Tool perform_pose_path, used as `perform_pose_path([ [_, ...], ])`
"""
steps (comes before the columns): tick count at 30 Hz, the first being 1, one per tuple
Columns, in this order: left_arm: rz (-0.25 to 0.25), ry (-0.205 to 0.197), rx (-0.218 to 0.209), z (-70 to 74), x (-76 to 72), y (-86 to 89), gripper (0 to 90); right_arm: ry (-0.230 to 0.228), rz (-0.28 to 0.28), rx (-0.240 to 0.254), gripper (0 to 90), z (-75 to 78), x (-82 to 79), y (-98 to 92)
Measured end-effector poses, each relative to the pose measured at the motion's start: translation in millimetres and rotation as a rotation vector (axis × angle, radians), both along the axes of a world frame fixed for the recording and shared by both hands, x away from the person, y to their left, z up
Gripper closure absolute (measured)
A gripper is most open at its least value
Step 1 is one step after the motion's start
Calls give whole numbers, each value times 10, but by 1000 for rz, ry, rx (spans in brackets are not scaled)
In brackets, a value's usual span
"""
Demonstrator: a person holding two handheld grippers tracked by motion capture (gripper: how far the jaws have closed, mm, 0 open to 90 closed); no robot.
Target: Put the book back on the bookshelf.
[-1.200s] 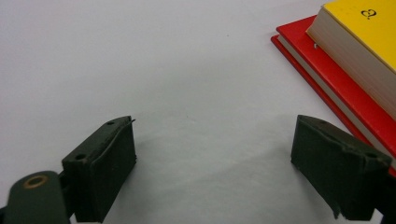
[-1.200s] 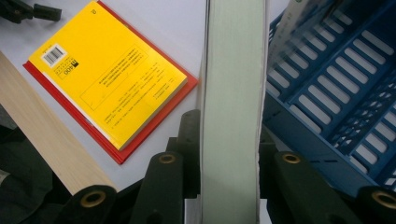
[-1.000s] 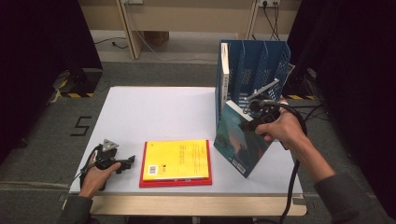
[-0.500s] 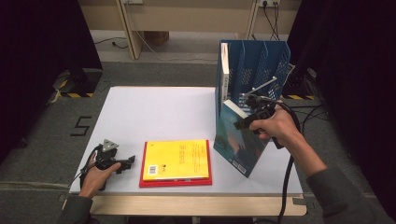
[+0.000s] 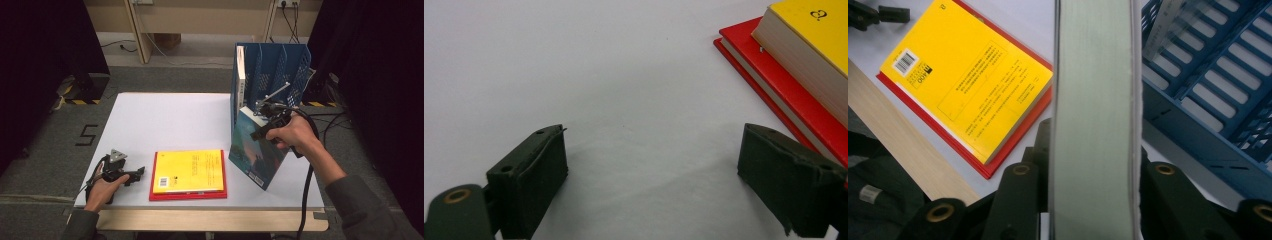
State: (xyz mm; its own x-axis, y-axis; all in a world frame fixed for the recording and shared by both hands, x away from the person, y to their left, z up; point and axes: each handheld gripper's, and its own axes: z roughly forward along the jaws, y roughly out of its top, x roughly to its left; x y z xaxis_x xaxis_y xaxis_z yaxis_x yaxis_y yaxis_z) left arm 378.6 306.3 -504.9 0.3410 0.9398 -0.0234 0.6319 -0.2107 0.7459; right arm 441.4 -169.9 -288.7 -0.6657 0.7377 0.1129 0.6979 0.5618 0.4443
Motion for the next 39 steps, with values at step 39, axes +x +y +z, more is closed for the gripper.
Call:
perform_pose_path([
  [39, -4, 1, -1, -1, 4, 4, 109, -124, -57, -18, 740, 675, -296, -459],
])
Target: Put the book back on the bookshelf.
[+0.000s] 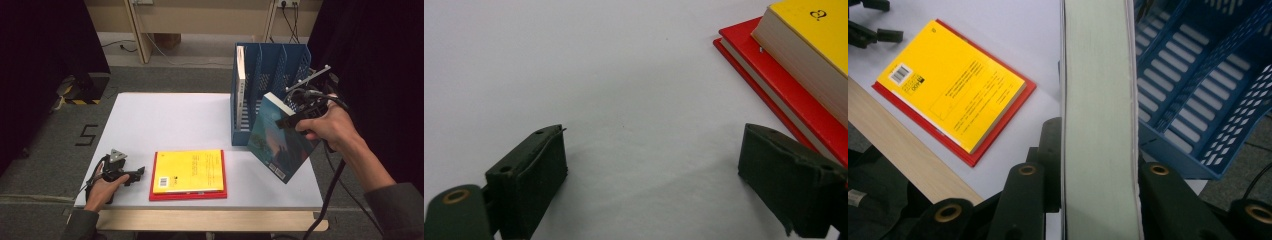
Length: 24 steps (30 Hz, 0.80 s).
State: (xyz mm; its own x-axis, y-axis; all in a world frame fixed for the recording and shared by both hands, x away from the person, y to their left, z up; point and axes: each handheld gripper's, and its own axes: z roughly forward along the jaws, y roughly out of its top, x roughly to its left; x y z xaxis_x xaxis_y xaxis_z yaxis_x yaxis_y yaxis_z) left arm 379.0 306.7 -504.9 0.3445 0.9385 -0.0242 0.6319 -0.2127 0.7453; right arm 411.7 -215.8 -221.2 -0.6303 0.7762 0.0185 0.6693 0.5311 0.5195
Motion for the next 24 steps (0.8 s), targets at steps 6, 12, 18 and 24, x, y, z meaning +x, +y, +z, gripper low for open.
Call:
perform_pose_path([
  [6, 0, -1, -2, -1, -1, 0, 109, -37, -17, 47, 739, 170, 35, -20],
  [12, 1, 0, -2, -1, -1, 1, 109, -64, -31, 69, 739, 314, 109, -44],
  [18, 0, 0, -4, -1, -1, 2, 108, -82, -62, 48, 735, 433, 236, -35],
  [24, -1, 0, -3, -1, 0, 1, 107, -92, -100, 21, 736, 546, 403, -46],
])
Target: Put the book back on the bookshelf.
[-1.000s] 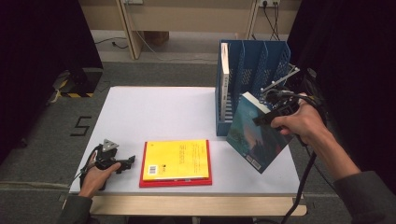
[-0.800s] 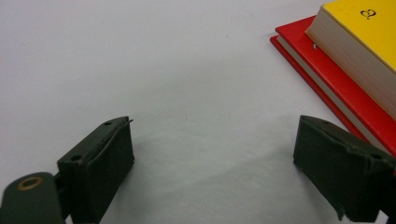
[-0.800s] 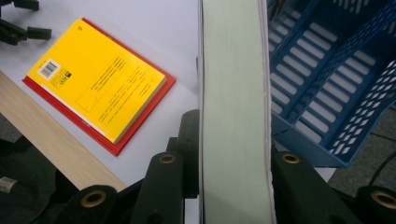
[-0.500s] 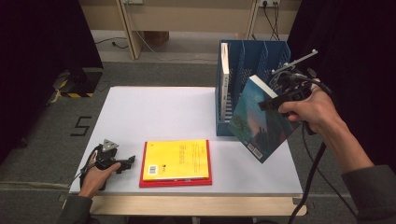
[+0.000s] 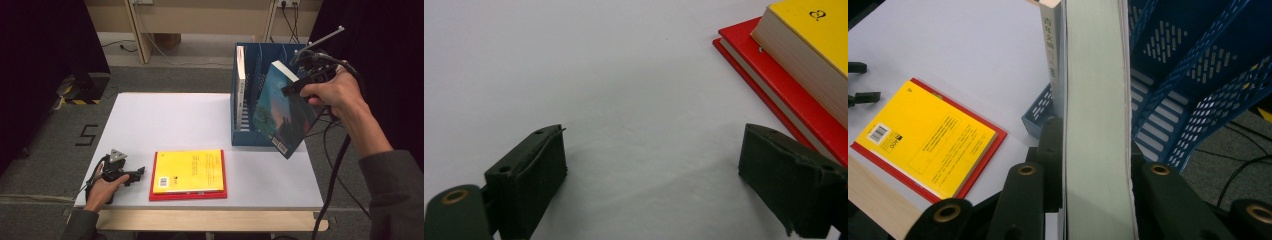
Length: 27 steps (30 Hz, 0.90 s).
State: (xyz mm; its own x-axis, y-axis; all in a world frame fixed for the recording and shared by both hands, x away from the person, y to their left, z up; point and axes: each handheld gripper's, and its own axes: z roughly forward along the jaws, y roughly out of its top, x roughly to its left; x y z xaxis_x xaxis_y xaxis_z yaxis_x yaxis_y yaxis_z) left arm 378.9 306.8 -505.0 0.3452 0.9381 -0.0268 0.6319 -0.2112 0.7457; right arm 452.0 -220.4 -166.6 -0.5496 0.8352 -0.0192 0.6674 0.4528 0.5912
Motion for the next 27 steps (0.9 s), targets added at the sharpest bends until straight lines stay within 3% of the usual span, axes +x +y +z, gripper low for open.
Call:
perform_pose_path([
  [11, -1, 2, -1, 0, 1, 1, 105, -4, -83, 5, 734, -13, 392, -63],
  [12, -3, 2, -3, 0, 2, 3, 104, -5, -97, -19, 734, -22, 474, -48],
  [15, -6, 2, -7, -1, 2, 9, 102, -15, -110, -25, 734, -24, 549, -46],
  [18, -7, 2, -5, -1, 2, 8, 101, -27, -157, -4, 733, -31, 720, -77],
  [27, -12, 3, -8, -1, 4, 11, 95, -32, -231, 51, 732, -88, 977, -137],
])
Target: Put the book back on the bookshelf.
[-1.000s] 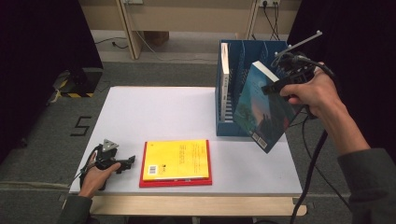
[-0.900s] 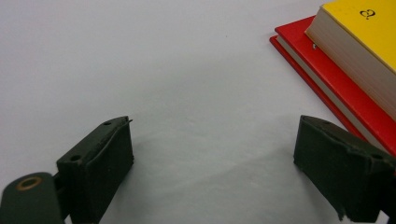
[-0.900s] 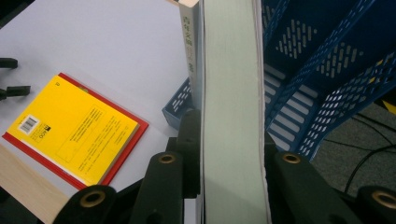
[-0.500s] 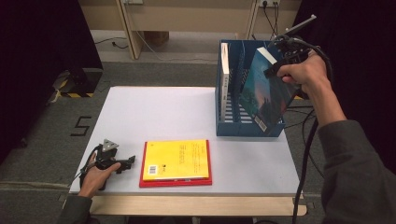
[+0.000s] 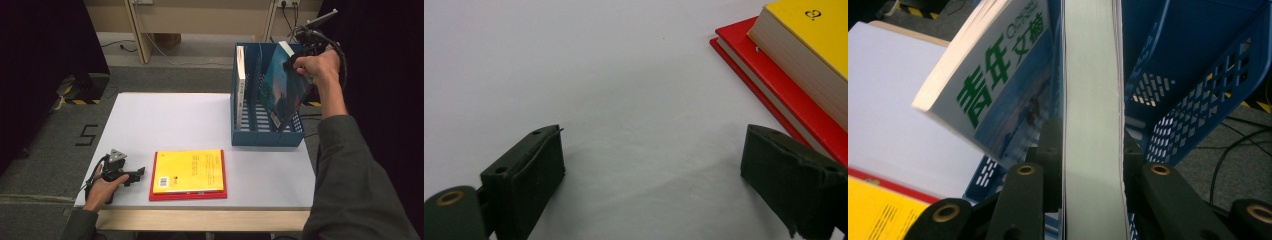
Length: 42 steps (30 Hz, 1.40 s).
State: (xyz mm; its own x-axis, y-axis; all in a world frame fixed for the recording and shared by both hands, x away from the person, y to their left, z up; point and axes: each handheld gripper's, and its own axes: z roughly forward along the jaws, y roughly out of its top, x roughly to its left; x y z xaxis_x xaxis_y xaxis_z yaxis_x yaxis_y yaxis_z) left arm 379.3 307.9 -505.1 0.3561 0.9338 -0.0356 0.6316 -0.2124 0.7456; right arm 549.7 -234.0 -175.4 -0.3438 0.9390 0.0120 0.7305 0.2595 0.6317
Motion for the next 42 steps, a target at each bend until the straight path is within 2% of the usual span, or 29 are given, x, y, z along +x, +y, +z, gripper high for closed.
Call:
perform_pose_path([
  [2, -1, 1, -1, 0, 0, 1, 95, -2, -18, 6, 732, -10, 50, -5],
  [3, -1, 0, 0, 0, 0, 1, 94, -2, -39, 29, 732, -27, 100, -14],
  [5, -2, 1, -2, 0, 1, 2, 93, -1, -48, 31, 732, -33, 118, -13],
  [7, -2, 1, -1, 0, 1, 1, 91, -5, -74, 56, 732, -81, 200, -18],
  [11, -2, 1, -2, 0, 1, 1, 91, -1, -82, 62, 730, -130, 265, 8],
  [14, -2, 1, -2, 0, 0, 1, 91, -17, -81, 108, 729, -189, 358, 15],
  [15, -4, 2, -3, 0, 0, 4, 90, -9, -82, 112, 729, -229, 405, 29],
  [25, -13, 3, -10, 0, 1, 13, 84, 3, -114, 126, 727, -420, 601, 57],
  [32, -19, 2, 2, -2, -1, 7, 80, 17, -126, 136, 725, -562, 728, 112],
  [40, -23, 3, 0, -2, 0, 13, 79, 43, -120, 121, 722, -765, 835, 193],
  [42, -24, 4, 0, -2, 0, 13, 77, 47, -120, 130, 722, -804, 853, 207],
])
